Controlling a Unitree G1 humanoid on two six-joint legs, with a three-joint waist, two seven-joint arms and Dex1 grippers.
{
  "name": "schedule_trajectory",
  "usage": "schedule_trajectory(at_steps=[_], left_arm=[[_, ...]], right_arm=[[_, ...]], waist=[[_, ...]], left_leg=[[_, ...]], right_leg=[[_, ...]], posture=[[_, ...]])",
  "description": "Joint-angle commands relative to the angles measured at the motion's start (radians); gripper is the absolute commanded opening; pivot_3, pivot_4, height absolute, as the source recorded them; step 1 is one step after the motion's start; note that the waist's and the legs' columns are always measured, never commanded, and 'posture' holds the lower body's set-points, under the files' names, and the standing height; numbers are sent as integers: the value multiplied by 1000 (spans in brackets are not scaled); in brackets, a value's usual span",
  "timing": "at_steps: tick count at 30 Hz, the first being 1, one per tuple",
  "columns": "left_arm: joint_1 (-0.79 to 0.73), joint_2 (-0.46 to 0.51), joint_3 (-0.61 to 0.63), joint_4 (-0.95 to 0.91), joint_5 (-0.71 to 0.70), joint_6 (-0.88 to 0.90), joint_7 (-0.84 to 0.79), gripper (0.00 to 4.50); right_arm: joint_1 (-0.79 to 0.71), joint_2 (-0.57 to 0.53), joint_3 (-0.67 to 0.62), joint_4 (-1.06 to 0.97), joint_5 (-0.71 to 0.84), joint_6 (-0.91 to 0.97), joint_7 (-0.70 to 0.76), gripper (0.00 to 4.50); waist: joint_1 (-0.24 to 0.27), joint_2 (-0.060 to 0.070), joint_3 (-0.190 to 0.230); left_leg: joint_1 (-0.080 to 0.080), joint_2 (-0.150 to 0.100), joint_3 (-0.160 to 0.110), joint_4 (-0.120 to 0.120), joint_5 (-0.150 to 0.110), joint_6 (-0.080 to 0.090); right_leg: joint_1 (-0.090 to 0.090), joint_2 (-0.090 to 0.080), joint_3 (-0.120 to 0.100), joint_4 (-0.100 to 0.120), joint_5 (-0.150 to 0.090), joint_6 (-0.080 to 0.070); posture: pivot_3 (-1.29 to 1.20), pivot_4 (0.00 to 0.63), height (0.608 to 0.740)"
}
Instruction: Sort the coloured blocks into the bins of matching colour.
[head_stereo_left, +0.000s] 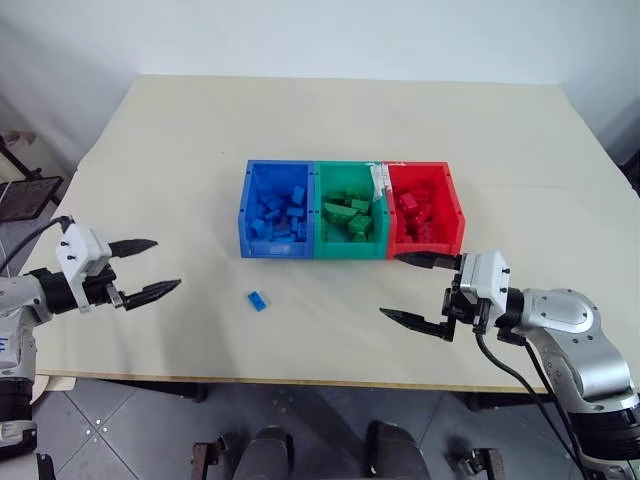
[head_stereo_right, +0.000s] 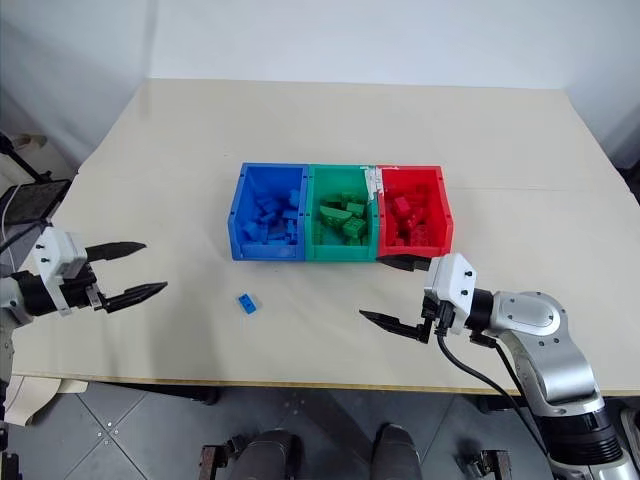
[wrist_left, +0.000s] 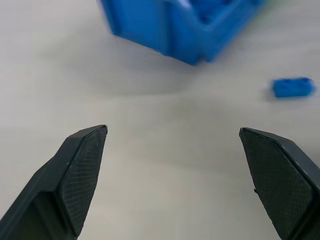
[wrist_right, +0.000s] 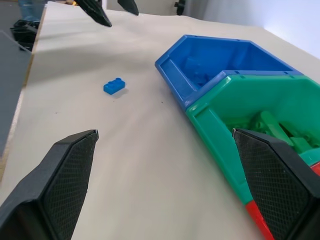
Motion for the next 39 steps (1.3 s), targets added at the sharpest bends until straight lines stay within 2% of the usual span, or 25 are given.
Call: schedule_trajectory(at_steps=[1, 6, 12, 15, 23, 32, 36, 39], left_arm=[[-35, -45, -145, -133, 57, -23, 0, 4492], [-112, -113, -292, -127, 153, -14, 42, 4492], [-159, -95, -372, -72, 247, -10, 59, 4492], [-170, -96, -373, -43, 248, -16, 55, 3920], [-203, -134, -400, 1, 235, -36, 29, 1616], [-191, -146, -363, -5, 199, -17, 46, 1583], [-194, -187, -269, -90, 66, 84, 79, 1562], [-256, -255, -198, -132, 1, 169, 198, 1562]], right_arm=[[3, -19, -4, -1, 4, -17, 32, 4500], [29, -28, -14, -11, -6, -23, 35, 4500], [96, -42, -53, -56, -5, -19, 5, 4500], [119, -39, -69, -66, -6, -20, -12, 4500], [140, -37, -78, -84, -7, -17, -36, 4500], [155, -43, -82, -88, -11, -16, -39, 4500], [179, -37, -100, -101, -9, -7, -64, 4500], [210, -24, -140, -122, 10, 7, -110, 4500]], waist=[[3, 0, 0], [-1, 0, 0], [-4, 0, 0], [-2, 0, 0], [2, 0, 0], [3, 0, 0], [1, 0, 0], [7, 0, 0]], left_leg=[[0, 0, 0, 0, 0, 0], [0, 0, 0, 1, 0, 0], [1, 0, 1, 0, 0, 0], [1, 0, 1, 0, 0, 0], [1, 0, 1, 1, 0, 0], [1, 0, 1, 1, 0, 0], [1, 0, 1, 1, 0, 0], [0, 0, 0, 1, 0, 0]], right_leg=[[0, 0, 0, 0, 0, 0], [0, 0, 0, 0, 0, 0], [0, 0, 0, 0, 0, 0], [0, 0, 0, 0, 0, 0], [0, 0, 0, 0, 0, 0], [1, 0, 0, 0, 0, 0], [1, 0, 0, 0, 0, 0], [1, 0, 0, 0, 0, 0]], posture=[[0, 150, 740], [0, 150, 740], [0, 150, 740], [0, 150, 740], [0, 150, 740], [0, 150, 740], [0, 150, 740], [0, 150, 740]])
